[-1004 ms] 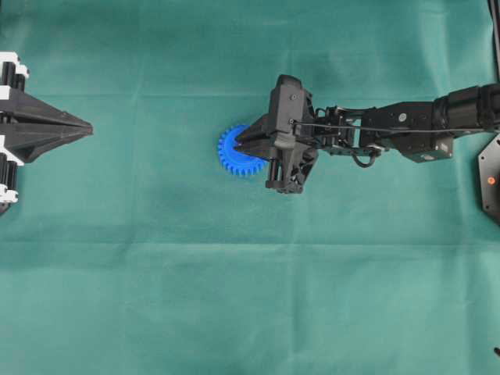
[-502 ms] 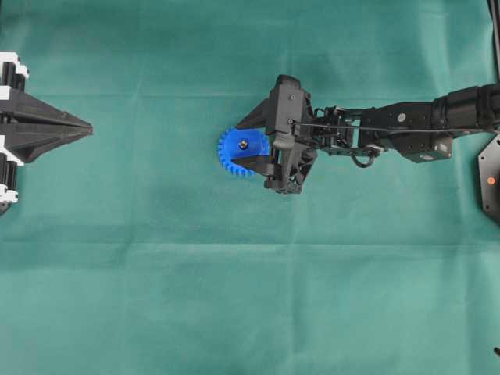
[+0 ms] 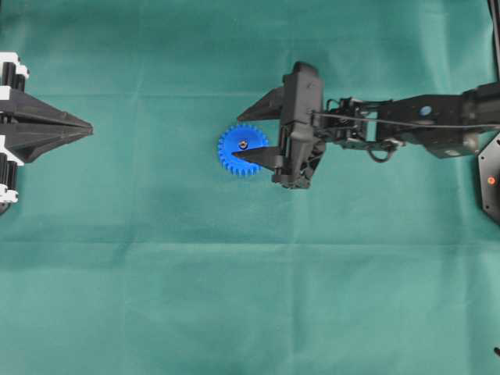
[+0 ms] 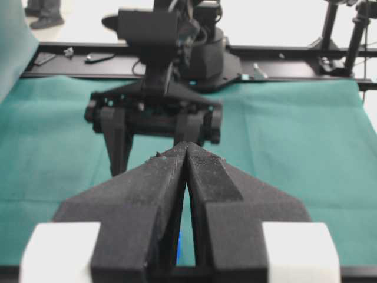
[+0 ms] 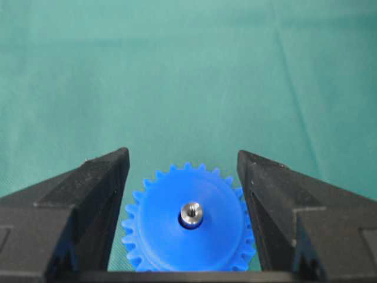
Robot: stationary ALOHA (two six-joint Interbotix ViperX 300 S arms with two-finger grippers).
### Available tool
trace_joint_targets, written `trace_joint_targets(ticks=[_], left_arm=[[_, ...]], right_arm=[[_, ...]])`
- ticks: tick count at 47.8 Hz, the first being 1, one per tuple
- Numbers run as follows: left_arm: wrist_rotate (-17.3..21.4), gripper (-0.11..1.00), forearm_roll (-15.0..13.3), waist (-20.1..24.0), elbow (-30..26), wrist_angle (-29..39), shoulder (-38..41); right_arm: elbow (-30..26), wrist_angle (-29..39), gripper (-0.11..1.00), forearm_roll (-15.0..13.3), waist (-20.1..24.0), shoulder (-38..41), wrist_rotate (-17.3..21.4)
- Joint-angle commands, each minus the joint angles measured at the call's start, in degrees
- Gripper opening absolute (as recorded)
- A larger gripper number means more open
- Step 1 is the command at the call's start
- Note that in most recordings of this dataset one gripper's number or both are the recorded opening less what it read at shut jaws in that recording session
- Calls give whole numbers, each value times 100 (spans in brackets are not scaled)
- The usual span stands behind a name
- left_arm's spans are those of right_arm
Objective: Insert the shaft placed at a random location into the center hole of the medium gear at another random location.
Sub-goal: 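Open the right gripper and raise it away from the gear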
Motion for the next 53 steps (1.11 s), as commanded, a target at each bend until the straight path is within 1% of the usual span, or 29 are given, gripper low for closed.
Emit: trace_joint_targets(ticks=[1,17,40,53], left_arm=[[-9,0,18,18,-123,-26,44],[-9,0,18,9,-123,-26,35],[-9,0,18,9,-123,-26,9],[-9,0,18,18,-123,-9,9]], right_arm=[[18,18,75,9,18,-334,-18],[316,44,75,9,18,-615,-9],[1230,202,75,18,18,-1564,9],[1529,369,75,9,18,-1881,9]])
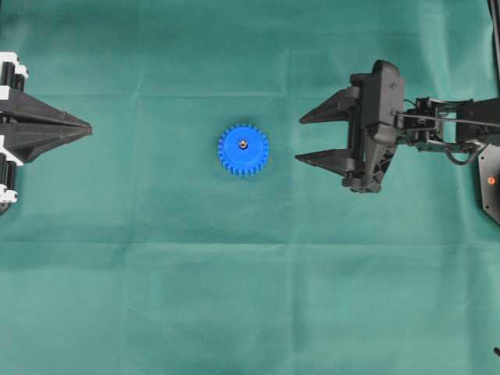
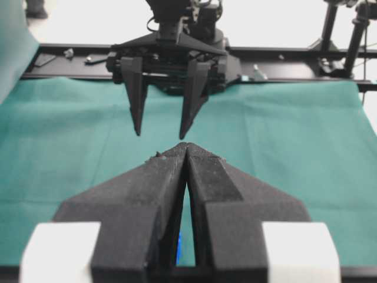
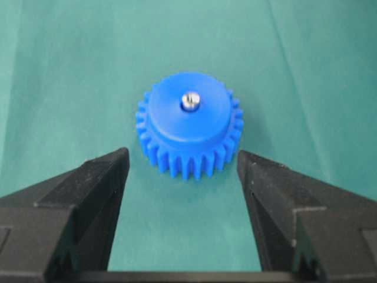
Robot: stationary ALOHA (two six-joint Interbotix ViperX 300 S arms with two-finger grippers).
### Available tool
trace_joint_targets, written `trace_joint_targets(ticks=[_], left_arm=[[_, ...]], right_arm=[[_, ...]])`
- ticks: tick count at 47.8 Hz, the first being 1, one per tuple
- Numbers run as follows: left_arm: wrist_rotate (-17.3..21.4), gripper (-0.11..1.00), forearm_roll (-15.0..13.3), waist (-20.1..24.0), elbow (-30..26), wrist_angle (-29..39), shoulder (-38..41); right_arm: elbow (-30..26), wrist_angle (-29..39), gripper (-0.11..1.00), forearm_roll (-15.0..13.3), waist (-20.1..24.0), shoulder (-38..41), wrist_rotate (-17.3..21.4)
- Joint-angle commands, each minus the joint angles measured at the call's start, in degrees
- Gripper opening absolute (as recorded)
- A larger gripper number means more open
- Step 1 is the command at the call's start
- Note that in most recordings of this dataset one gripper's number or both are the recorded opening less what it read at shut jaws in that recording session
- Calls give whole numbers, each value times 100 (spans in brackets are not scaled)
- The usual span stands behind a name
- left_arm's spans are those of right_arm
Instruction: Insert the shaft placed at a random location into the center hole of the medium gear at another random location.
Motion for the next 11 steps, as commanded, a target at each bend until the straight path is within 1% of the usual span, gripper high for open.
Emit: trace_joint_targets(ticks=[1,11], left_arm=[[-9,0,18,9,-123,-26,18],[-9,0,18,0,-132,18,18]], right_arm=[[-9,44,75,26,9,-149,9],[-9,97,75,18,9,-158,9]])
